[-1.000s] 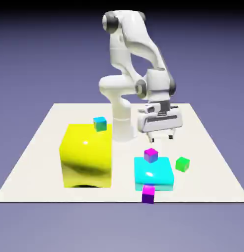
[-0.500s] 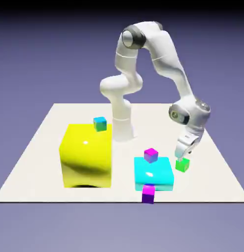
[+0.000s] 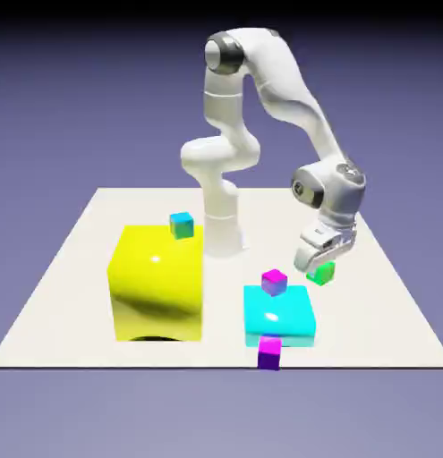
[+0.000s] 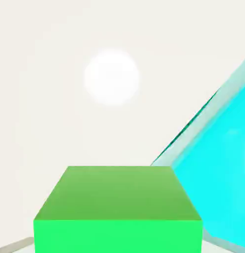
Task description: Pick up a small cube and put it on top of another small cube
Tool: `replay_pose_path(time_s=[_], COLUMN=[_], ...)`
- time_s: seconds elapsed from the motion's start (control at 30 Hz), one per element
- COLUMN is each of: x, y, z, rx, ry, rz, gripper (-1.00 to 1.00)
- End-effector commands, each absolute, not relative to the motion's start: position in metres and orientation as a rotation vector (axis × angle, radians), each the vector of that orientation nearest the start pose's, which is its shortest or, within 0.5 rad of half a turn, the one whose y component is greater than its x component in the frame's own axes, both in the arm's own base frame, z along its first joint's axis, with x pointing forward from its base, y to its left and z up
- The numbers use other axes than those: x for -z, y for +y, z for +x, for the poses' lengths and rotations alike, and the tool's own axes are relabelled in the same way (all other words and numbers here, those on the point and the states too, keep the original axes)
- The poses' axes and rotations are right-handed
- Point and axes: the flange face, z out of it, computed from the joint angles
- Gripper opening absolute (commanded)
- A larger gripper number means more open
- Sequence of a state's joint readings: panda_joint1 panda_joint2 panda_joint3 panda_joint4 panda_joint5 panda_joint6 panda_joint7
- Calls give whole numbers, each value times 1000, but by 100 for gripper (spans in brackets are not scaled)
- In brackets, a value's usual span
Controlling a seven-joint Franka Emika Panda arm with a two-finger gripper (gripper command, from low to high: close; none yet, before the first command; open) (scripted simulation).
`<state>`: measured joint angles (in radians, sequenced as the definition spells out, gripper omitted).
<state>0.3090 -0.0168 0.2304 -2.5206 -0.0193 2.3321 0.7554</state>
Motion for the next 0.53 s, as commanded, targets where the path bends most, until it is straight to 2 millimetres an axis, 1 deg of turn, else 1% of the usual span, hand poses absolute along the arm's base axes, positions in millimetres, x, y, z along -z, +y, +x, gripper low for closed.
replay_pose_path(time_s=[0.0, 0.07, 0.17, 0.2, 0.37, 0.4, 0.43, 0.5], x=[-280, -299, -325, -325, -256, -256, -256, -283], y=[215, 188, 149, 149, 146, 146, 146, 147], z=[379, 381, 380, 380, 372, 372, 372, 377], rx=[-208, -217, -230, -230, -230, -230, -230, -229], ry=[372, 489, 654, 654, 654, 654, 654, 655], rz=[-3230, -3206, -3160, -3160, -3160, -3160, -3160, -3161], gripper=[-100, -100, -100, -100, -100, 100, 100, 100])
